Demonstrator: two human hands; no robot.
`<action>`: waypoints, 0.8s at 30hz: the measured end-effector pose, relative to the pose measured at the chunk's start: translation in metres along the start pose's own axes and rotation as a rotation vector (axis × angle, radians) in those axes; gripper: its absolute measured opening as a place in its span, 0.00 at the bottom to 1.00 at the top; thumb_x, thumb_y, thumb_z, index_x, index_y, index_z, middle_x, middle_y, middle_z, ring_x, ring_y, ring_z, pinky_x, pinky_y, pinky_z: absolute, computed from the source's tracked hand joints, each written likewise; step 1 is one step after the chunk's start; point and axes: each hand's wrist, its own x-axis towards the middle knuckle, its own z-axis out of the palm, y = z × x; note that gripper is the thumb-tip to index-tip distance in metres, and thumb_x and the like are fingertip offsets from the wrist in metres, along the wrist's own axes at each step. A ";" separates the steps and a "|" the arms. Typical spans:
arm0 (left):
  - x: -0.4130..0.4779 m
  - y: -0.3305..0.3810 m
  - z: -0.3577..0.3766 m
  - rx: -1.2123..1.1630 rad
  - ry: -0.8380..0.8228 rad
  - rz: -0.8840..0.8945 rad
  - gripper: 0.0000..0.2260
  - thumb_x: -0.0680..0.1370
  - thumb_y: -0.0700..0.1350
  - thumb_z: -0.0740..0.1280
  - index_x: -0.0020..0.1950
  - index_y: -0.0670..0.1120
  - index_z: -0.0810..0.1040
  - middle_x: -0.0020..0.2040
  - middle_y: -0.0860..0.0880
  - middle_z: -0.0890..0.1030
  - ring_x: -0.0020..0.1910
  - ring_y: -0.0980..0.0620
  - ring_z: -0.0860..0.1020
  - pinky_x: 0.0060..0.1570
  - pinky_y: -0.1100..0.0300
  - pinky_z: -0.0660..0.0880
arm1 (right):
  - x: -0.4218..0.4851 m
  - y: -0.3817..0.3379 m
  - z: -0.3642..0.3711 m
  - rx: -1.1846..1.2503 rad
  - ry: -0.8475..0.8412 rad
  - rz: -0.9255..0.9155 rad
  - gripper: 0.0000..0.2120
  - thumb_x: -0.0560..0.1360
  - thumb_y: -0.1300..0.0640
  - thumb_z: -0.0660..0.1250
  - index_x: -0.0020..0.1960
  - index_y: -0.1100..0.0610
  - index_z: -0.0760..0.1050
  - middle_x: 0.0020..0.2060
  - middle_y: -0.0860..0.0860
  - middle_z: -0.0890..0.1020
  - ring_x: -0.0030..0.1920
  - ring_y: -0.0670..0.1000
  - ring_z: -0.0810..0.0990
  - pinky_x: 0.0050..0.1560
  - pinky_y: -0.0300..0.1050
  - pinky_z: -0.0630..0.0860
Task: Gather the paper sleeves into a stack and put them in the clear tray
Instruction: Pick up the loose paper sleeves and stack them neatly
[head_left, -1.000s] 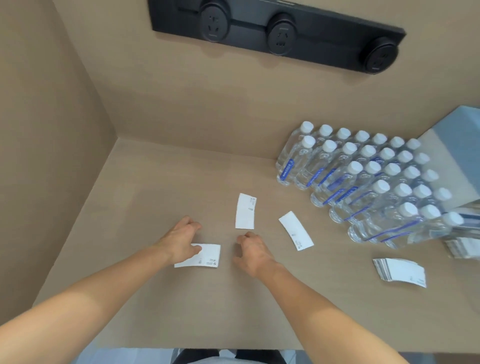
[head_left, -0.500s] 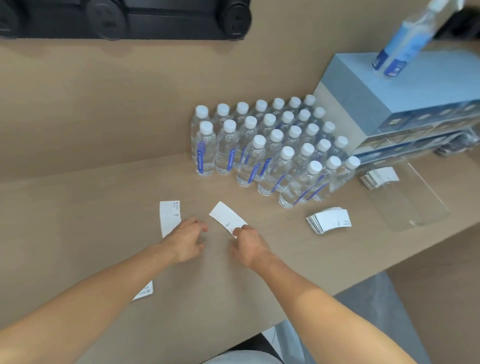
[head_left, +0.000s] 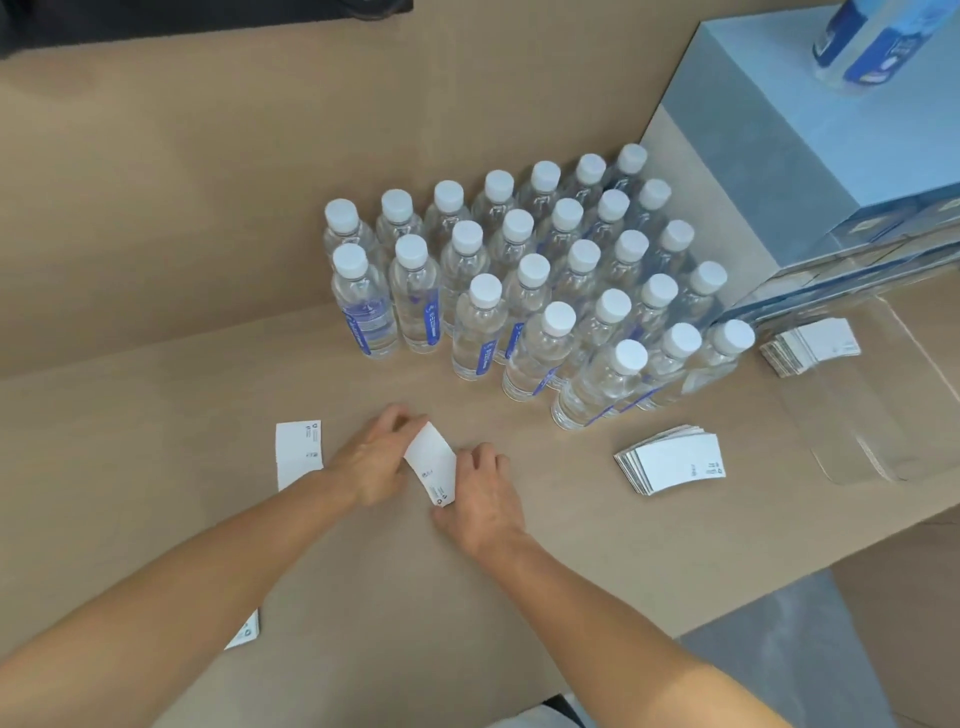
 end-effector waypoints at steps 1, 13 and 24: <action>0.000 0.000 -0.001 0.010 0.009 0.004 0.33 0.73 0.39 0.65 0.75 0.55 0.59 0.70 0.54 0.60 0.67 0.49 0.66 0.63 0.53 0.71 | 0.002 0.000 0.001 0.002 -0.008 -0.025 0.28 0.69 0.50 0.71 0.65 0.57 0.67 0.61 0.53 0.68 0.62 0.57 0.66 0.54 0.48 0.74; -0.076 -0.024 0.007 0.172 0.081 -0.031 0.18 0.71 0.48 0.68 0.60 0.54 0.73 0.59 0.54 0.69 0.61 0.50 0.68 0.51 0.54 0.74 | -0.035 -0.026 0.015 0.209 -0.097 -0.229 0.28 0.65 0.57 0.70 0.65 0.53 0.73 0.60 0.51 0.68 0.65 0.50 0.64 0.66 0.38 0.68; -0.246 -0.120 0.016 0.086 0.191 -0.223 0.26 0.69 0.50 0.72 0.65 0.52 0.69 0.60 0.54 0.71 0.64 0.50 0.64 0.58 0.54 0.72 | -0.102 -0.157 0.068 0.096 -0.189 -0.485 0.29 0.64 0.61 0.73 0.65 0.55 0.73 0.60 0.51 0.68 0.65 0.51 0.64 0.69 0.42 0.67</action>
